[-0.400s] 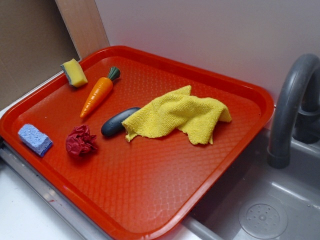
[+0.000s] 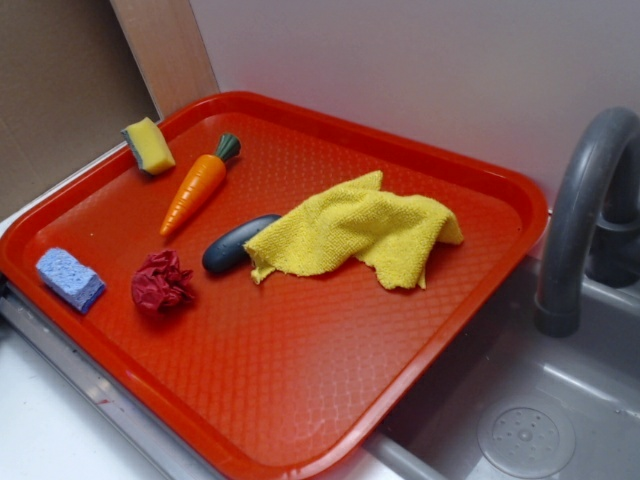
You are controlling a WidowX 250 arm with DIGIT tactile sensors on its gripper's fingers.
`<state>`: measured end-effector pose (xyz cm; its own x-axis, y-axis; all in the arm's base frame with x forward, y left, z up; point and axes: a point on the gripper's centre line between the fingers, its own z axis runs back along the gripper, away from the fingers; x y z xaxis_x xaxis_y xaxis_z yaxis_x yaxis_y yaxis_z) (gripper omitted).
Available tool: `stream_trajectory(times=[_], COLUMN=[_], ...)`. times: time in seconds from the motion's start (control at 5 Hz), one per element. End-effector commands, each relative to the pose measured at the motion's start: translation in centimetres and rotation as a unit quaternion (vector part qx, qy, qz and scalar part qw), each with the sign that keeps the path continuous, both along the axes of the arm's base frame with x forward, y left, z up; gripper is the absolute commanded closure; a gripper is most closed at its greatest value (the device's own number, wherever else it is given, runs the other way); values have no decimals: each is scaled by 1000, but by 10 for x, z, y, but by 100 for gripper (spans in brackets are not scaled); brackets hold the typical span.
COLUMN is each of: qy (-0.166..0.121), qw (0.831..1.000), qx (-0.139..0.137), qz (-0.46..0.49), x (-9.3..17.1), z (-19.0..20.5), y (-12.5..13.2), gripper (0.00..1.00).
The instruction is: Grab the plastic pickle.
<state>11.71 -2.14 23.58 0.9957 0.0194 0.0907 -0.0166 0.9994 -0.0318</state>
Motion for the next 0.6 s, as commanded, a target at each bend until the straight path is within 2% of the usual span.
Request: stream_trajectory(times=[0.0, 0.2, 0.4], qy=[-52, -92, -112], qw=[998, 991, 981], qx=[1, -12, -16], qz=[-35, -96, -157], x=[34, 51, 69], z=[-7, -18, -39], y=[-62, -105, -137], gripper=[0, 0, 0])
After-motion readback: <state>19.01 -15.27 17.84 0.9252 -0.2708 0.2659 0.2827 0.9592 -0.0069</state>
